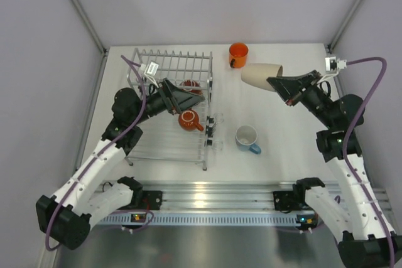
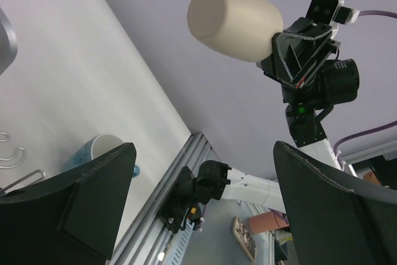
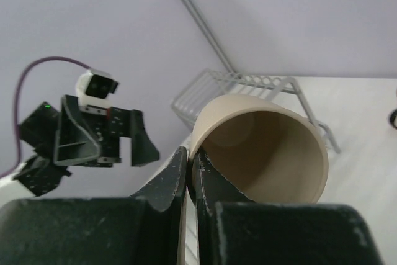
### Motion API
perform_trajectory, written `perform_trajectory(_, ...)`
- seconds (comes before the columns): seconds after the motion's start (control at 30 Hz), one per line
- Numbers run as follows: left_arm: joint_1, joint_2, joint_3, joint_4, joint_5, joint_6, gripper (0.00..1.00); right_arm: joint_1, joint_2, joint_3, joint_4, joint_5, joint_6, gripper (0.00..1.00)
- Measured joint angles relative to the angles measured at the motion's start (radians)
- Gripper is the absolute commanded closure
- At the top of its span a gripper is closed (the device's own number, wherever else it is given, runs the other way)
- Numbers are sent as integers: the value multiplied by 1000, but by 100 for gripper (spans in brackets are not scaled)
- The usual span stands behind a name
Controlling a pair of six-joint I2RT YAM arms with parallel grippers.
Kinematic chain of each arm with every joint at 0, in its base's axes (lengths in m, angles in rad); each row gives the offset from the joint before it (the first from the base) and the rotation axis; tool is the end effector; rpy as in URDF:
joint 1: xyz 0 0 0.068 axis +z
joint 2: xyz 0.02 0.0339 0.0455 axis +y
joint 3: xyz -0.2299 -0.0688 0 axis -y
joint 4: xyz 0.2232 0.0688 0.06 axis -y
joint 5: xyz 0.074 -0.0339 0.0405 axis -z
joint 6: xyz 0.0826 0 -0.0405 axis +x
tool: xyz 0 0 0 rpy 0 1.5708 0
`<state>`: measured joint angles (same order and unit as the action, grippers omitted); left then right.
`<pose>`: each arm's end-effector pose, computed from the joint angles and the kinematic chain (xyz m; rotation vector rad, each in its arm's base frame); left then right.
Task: Load the cups into the dish rack
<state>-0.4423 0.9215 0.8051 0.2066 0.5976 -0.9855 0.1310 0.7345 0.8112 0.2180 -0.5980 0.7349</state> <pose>0.2073 -0.1496 0.3431 0.0920 1.7159 -1.5460 0.1956 0.0727 0.3858 -0.1301 1.4096 1.1053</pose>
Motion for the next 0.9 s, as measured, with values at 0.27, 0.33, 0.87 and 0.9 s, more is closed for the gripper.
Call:
perform_trajectory(0.27, 0, 24, -9, 117, 50, -84, 2, 268, 24, -1, 163, 37, 81, 100)
perform_trajectory(0.33, 0, 23, -9, 130, 55, -90, 2, 336, 45, 3, 184, 55, 78, 100)
perform_trajectory(0.87, -2, -48, -17, 162, 64, -90, 7, 621, 203, 48, 264, 191, 30, 100)
perform_trajectory(0.9, -2, -52, -18, 163, 64, -90, 7, 626, 203, 48, 265, 195, 26, 100)
